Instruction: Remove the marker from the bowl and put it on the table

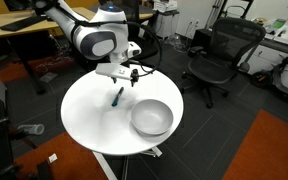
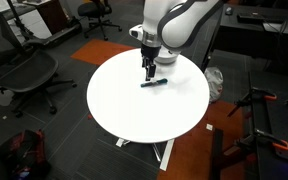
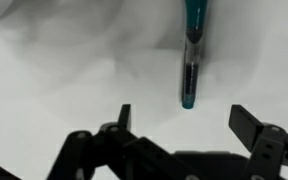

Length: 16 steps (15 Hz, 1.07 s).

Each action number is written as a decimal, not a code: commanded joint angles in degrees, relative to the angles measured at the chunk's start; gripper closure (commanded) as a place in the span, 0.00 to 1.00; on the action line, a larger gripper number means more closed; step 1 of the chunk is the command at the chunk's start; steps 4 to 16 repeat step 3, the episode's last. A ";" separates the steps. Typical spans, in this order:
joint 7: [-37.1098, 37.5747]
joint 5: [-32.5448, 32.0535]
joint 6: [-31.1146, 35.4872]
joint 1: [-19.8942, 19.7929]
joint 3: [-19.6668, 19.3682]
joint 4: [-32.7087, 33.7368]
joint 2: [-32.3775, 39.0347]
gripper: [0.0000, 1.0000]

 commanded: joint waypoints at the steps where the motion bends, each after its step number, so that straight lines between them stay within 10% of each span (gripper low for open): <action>1: -0.38 0.51 -0.08 0.33 -0.10 0.08 -0.05 0.00; 16: -1.17 0.68 -0.07 0.00 0.43 0.08 -0.06 0.00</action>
